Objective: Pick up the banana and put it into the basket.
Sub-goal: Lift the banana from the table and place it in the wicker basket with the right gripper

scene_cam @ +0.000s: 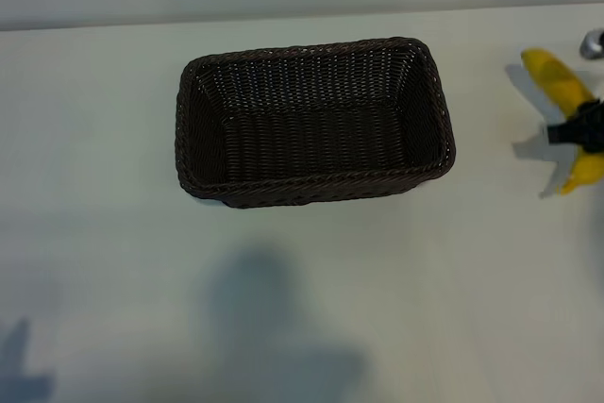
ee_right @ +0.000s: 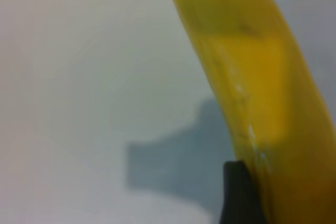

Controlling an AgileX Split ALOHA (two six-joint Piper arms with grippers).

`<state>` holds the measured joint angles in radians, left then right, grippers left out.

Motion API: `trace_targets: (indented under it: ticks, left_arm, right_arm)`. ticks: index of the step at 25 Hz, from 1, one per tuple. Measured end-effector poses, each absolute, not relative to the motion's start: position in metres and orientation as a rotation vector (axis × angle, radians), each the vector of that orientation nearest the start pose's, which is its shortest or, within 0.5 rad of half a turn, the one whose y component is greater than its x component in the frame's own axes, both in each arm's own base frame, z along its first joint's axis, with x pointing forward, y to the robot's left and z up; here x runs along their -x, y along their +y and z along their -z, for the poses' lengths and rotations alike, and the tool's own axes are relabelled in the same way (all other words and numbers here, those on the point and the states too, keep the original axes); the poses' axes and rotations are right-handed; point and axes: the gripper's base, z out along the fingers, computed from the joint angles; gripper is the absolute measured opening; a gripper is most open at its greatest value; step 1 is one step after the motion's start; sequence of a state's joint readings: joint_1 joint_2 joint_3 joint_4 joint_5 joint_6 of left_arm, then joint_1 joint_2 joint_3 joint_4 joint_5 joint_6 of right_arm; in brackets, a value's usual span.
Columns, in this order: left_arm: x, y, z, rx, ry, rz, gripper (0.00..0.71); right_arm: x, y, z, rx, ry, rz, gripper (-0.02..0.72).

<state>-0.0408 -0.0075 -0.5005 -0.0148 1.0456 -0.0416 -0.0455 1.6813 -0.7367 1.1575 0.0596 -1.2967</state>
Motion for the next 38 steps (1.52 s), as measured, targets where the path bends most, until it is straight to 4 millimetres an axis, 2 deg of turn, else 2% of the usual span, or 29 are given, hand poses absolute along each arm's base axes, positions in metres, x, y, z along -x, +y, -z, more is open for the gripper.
trace_targets:
  ticks: [7, 18, 25, 28, 33, 38]
  left_arm:
    - [0.006, -0.001, -0.279, 0.0, 2.022, 0.07, 0.574]
    - [0.006, -0.001, -0.279, 0.003, 2.022, 0.072, 0.574]
    - [0.006, -0.001, -0.279, 0.003, 2.022, 0.072, 0.574]
    - [0.006, -0.001, -0.279, 0.003, 2.022, 0.072, 0.574]
    - [0.006, -0.001, -0.279, 0.003, 2.022, 0.072, 0.574]
    - [0.006, -0.001, -0.279, 0.003, 2.022, 0.072, 0.574]
  right_arm:
    - [-0.3, -0.004, -0.194, 0.158, 2.328, -0.028, 0.433]
    - [-0.291, 0.015, -0.21, 0.262, 2.323, -0.28, 0.433]
    - [-0.3, 0.033, -0.241, 0.414, 2.244, -0.514, 0.433]
    - [-0.299, 0.04, -0.247, 0.478, 2.199, -0.608, 0.433]
    - [-0.298, 0.05, -0.252, 0.572, 2.112, -0.654, 0.433]
    - [-0.297, 0.077, -0.255, 0.709, 2.019, -0.669, 0.433]
